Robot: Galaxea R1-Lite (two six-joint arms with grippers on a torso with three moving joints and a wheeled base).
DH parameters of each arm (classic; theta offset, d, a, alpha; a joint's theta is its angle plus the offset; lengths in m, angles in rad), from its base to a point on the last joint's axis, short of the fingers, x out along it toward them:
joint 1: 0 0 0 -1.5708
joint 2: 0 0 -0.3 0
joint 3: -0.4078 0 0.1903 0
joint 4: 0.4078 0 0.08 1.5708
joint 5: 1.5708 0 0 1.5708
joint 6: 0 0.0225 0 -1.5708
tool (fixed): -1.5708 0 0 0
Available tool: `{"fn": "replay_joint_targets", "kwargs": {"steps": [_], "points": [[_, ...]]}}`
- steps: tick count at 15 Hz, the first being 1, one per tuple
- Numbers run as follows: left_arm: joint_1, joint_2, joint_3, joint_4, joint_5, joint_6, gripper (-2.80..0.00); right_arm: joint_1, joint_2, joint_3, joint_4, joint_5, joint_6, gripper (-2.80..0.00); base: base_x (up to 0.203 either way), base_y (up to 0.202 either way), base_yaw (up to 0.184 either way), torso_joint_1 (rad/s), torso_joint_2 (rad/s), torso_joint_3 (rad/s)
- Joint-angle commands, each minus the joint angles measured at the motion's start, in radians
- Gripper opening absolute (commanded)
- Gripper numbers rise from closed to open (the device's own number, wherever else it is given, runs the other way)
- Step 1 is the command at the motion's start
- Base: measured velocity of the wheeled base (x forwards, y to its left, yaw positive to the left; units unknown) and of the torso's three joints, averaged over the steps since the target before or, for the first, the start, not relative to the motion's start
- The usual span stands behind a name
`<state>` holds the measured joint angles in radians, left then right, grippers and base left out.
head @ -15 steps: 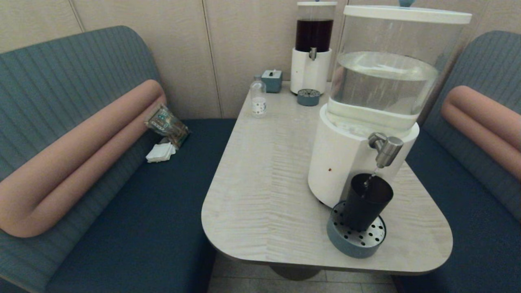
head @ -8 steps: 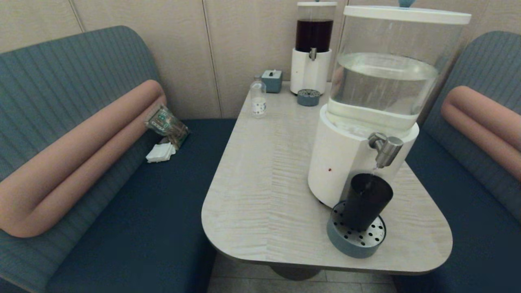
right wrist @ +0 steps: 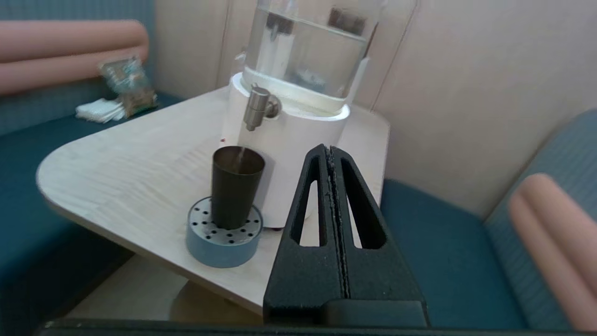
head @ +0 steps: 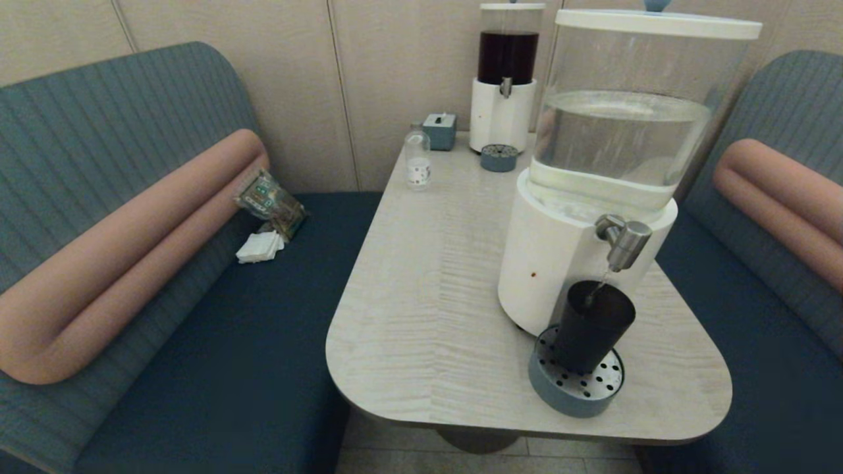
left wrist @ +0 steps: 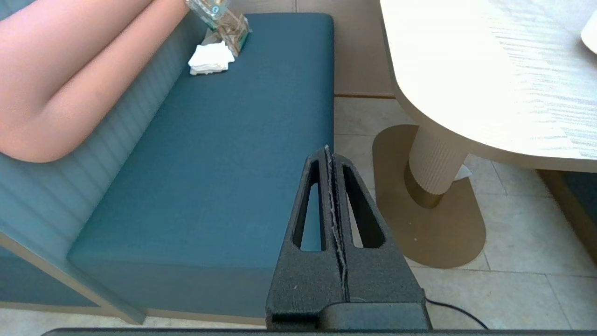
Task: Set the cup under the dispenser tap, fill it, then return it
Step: Turn off the faucet
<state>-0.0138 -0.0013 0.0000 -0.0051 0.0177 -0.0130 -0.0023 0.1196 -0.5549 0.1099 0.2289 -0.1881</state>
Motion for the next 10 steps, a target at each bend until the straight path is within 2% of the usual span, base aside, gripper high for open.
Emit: {"fn": "replay_joint_targets", "kwargs": {"steps": [1,4,7,8,10], "points": [[0.0,0.0,0.002,-0.001,0.001,-0.001,-2.8,0.003,-0.093,0.103,-0.054,-0.018,-0.002,-2.8,0.0,0.0,0.0,0.0,0.0,0.0],[0.0,0.0,0.002,-0.001,0.001,-0.001,-2.8,0.003,-0.117,0.306,-0.197,-0.064,-0.003,-2.8,0.0,0.0,0.0,0.0,0.0,0.0],[0.0,0.0,0.002,-0.001,0.001,-0.001,-2.8,0.003,-0.122,0.502,-0.282,-0.09,-0.007,-2.8,0.0,0.0,0.0,0.0,0.0,0.0],[0.0,0.0,0.002,-0.001,0.001,-0.001,-2.8,0.002,-0.122,0.551,-0.301,-0.092,-0.007,-2.8,0.0,0.0,0.0,0.0,0.0,0.0],[0.0,0.0,0.002,-0.001,0.001,-0.001,-2.8,0.003,-0.123,0.557,-0.241,-0.101,0.014,-2.8,0.0,0.0,0.0,0.0,0.0,0.0]]}}
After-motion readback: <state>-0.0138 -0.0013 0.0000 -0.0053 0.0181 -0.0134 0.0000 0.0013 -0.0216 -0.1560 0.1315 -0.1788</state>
